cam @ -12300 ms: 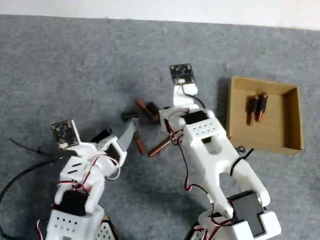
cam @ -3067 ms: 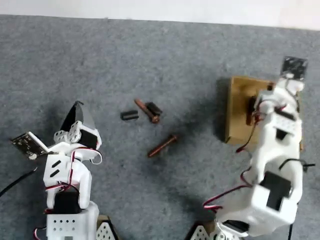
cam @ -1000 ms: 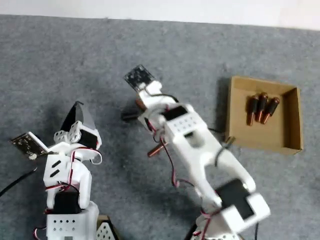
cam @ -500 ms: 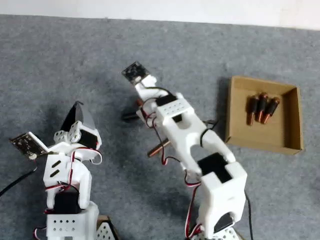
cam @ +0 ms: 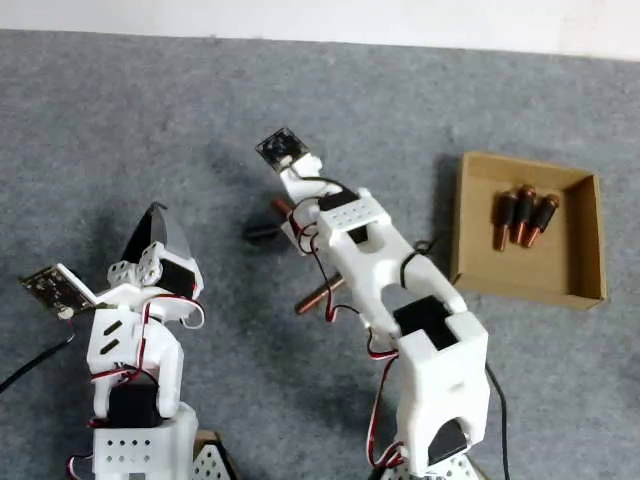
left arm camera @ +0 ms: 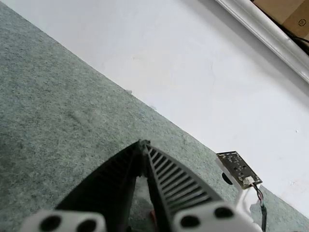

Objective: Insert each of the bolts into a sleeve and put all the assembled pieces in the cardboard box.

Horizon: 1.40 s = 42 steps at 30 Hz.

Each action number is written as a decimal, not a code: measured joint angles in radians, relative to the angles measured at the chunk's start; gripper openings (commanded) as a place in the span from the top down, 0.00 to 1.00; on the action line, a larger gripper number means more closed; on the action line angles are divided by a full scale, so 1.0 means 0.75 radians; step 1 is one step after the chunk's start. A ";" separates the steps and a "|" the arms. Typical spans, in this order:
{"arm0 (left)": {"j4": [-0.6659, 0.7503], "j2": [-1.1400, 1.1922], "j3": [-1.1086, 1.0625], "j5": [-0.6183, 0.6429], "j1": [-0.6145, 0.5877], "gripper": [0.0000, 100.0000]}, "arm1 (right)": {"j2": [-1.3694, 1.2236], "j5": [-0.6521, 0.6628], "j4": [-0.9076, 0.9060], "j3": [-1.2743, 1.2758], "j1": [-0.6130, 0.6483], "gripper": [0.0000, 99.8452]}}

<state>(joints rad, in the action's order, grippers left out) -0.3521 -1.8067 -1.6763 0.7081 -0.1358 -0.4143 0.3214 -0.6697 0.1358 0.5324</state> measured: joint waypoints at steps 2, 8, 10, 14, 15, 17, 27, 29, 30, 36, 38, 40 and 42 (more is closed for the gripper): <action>0.000 0.000 0.000 0.000 0.000 0.99 | 0.000 0.000 0.000 0.000 0.000 0.72; 0.000 0.000 0.000 0.000 0.000 0.99 | 0.000 0.000 0.049 0.000 0.000 0.73; 0.000 0.000 0.000 0.000 0.000 0.99 | -0.004 0.000 0.072 0.002 0.000 0.73; 0.000 0.000 0.000 0.000 0.000 0.99 | -0.012 0.000 0.094 0.002 0.000 0.81; 0.000 0.000 0.000 0.000 0.000 0.99 | -0.012 0.000 0.094 0.002 0.000 0.85; 0.000 0.000 0.000 0.000 0.000 0.99 | -0.012 0.000 0.094 0.002 0.000 0.92; 0.000 0.000 0.000 0.000 0.000 0.99 | -0.012 0.008 0.096 0.000 -0.010 0.97; 0.000 0.000 0.000 0.000 0.000 0.99 | -0.012 0.010 0.096 0.000 -0.010 1.00; 0.000 0.000 0.000 0.000 0.000 0.99 | -0.012 0.010 0.096 0.000 -0.010 1.00; 0.000 0.000 0.000 0.000 0.000 0.99 | -0.012 0.010 0.096 0.000 -0.010 1.00; 0.000 0.000 0.000 0.000 0.000 0.99 | -0.012 0.010 0.096 0.000 -0.012 1.00; 0.000 0.000 0.000 0.000 0.000 0.99 | -0.012 0.010 0.096 0.000 -0.012 1.00; 0.000 0.000 0.000 0.000 0.000 0.99 | -0.012 0.010 0.096 0.000 -0.012 1.00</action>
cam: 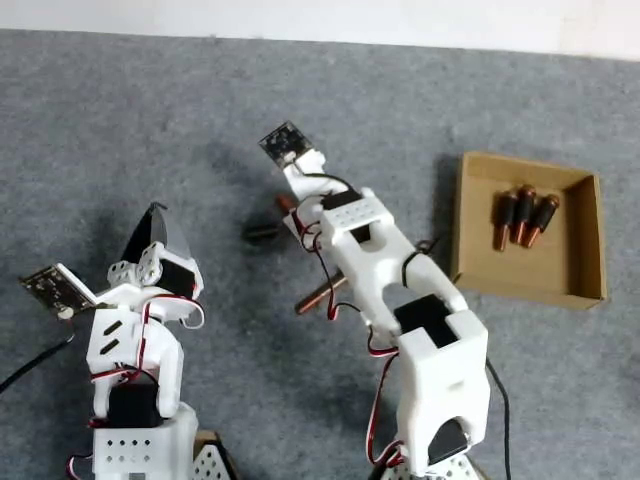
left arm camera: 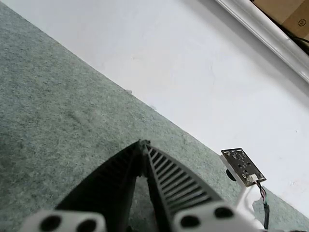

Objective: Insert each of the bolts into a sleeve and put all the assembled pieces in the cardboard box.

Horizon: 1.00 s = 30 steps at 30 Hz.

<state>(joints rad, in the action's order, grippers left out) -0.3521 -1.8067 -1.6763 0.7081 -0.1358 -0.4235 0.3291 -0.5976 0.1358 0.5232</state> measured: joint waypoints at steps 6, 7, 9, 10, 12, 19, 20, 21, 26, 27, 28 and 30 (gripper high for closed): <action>0.000 0.000 0.000 0.000 0.000 0.99 | 0.088 0.000 0.000 0.074 0.002 1.00; 0.000 0.000 0.000 0.000 0.000 0.99 | 0.123 0.000 0.000 0.106 0.004 1.00; 0.000 0.000 0.000 0.000 0.000 0.99 | 0.203 0.000 0.000 0.176 0.006 1.00; 0.000 0.000 0.000 0.000 0.000 0.99 | 0.252 0.000 0.000 0.215 0.006 1.00; 0.000 0.000 0.000 0.000 0.000 0.99 | 0.356 0.000 0.000 0.291 0.008 1.00; 0.000 0.000 0.000 0.000 0.000 0.99 | 0.724 0.002 0.000 0.548 0.018 1.00; 0.000 0.000 0.000 0.000 0.000 0.99 | 0.771 0.002 0.000 0.589 0.018 1.00; 0.000 0.000 0.000 0.000 0.000 0.99 | 0.816 0.002 0.000 0.628 0.018 1.00; 0.000 0.000 0.000 0.000 0.000 0.99 | 1.023 0.002 0.000 0.824 0.016 1.00; 0.000 0.000 0.000 0.000 0.000 0.99 | 1.062 0.002 0.000 0.865 0.016 1.00; 0.000 0.000 0.000 0.000 0.000 0.99 | 1.099 0.002 0.000 0.908 0.016 1.00; 0.000 0.000 0.000 0.000 0.000 0.99 | 1.158 0.002 0.000 0.976 0.016 0.99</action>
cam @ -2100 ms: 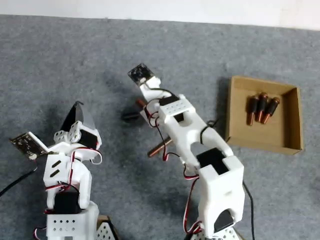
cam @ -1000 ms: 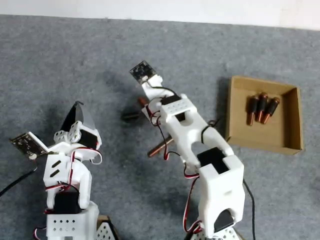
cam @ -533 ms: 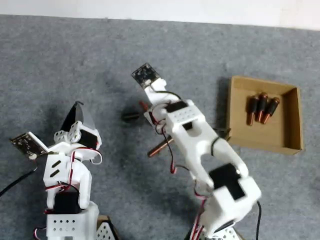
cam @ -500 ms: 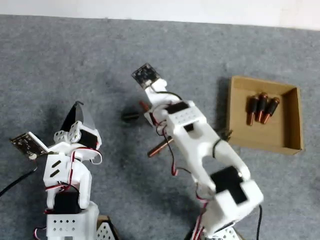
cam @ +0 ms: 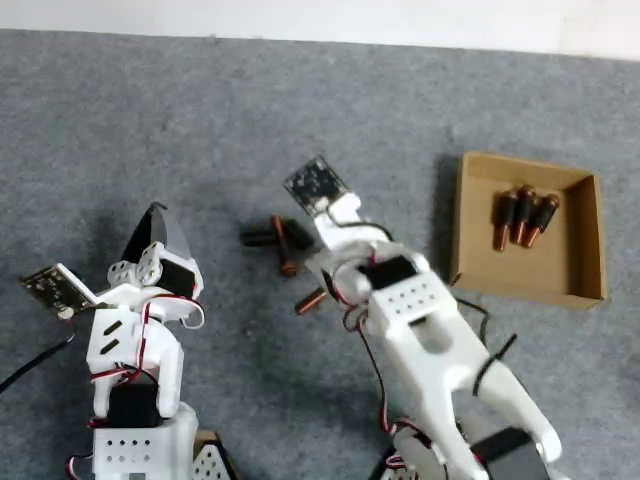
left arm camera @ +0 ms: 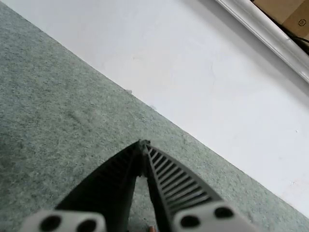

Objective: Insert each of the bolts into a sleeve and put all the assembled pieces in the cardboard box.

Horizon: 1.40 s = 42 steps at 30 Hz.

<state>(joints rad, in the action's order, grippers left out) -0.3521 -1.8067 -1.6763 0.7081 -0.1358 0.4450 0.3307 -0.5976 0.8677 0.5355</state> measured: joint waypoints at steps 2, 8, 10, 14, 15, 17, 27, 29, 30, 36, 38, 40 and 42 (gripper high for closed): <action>0.000 0.000 0.000 0.000 0.000 0.99 | 0.041 0.000 0.004 0.051 0.000 0.99; 0.000 0.000 0.000 0.000 0.000 0.99 | 0.023 0.000 0.127 0.076 0.000 0.87; 0.000 0.000 0.000 0.000 0.000 0.99 | -0.059 0.000 0.139 0.041 0.000 0.83; 0.000 0.000 0.000 0.000 0.000 0.99 | -0.286 0.000 0.141 -0.180 0.000 0.83; 0.000 0.000 0.000 0.000 0.000 0.99 | -0.354 0.000 0.131 -0.250 0.000 0.83; 0.000 0.000 0.000 0.000 0.000 0.99 | -0.497 0.000 0.104 -0.393 0.000 0.83; 0.000 0.000 0.000 0.000 0.000 0.99 | -0.994 0.000 0.037 -0.847 -0.002 0.83; 0.000 0.000 0.000 0.000 0.000 0.99 | -1.019 0.000 0.037 -0.869 -0.004 0.83; 0.000 0.000 0.000 0.000 0.000 0.99 | -1.027 0.000 0.037 -0.878 -0.004 0.83; 0.000 0.000 0.000 0.000 0.000 0.99 | -1.029 0.000 0.037 -0.884 0.035 0.83; 0.000 0.000 0.000 0.000 0.000 0.99 | -1.029 0.000 0.037 -0.884 0.063 0.83; 0.000 0.000 0.000 0.000 0.000 0.99 | -1.027 0.000 0.020 -0.886 0.084 0.83; 0.000 0.000 0.000 0.000 0.000 0.99 | -1.027 0.000 -0.027 -0.900 0.096 0.83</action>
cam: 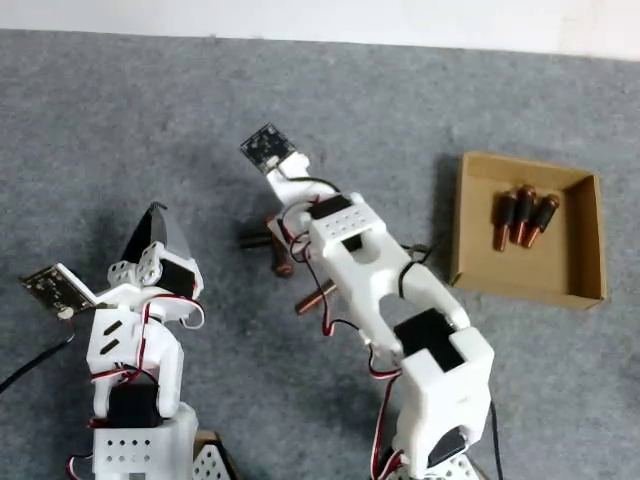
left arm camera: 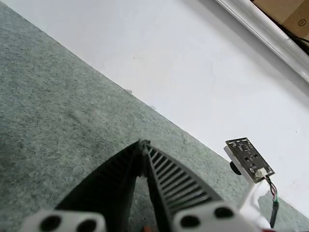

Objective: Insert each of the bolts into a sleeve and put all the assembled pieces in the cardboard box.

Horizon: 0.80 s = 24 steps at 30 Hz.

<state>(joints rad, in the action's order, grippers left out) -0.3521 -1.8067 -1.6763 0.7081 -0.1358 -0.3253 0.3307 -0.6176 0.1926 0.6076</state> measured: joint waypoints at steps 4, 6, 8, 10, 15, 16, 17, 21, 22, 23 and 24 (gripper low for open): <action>0.000 0.000 0.000 0.000 0.000 0.99 | 0.000 -0.002 -0.072 -0.031 0.008 0.83; 0.000 0.000 0.000 0.000 0.000 0.99 | 0.002 -0.002 -0.082 -0.033 0.008 0.83; 0.000 0.000 0.000 0.000 0.000 0.99 | 0.002 -0.002 -0.088 -0.033 0.010 0.83; 0.000 0.000 0.000 0.000 0.000 0.99 | 0.010 -0.002 -0.092 -0.033 0.012 0.83; 0.000 0.000 0.000 0.000 0.000 0.99 | 0.053 -0.002 -0.108 -0.029 0.018 0.83; 0.000 0.000 0.000 0.000 0.000 0.99 | 0.065 -0.002 -0.110 -0.029 0.029 0.83; 0.000 0.000 0.000 0.000 0.000 0.99 | 0.082 -0.002 -0.110 -0.029 0.035 0.83; 0.000 0.000 0.000 0.000 0.000 0.99 | 0.117 -0.002 -0.139 -0.029 0.074 0.83; 0.000 0.000 0.000 0.000 0.000 0.99 | 0.119 -0.002 -0.143 -0.029 0.086 0.83; 0.000 0.000 0.000 0.000 0.000 0.99 | 0.119 -0.002 -0.143 -0.029 0.094 0.83; 0.000 0.000 0.000 0.000 0.000 0.99 | 0.119 -0.002 -0.143 -0.016 0.100 0.83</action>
<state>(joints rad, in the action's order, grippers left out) -0.3521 -1.8067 -1.6763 0.7081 -0.1358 -0.2363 0.3291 -0.7250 0.1803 0.6828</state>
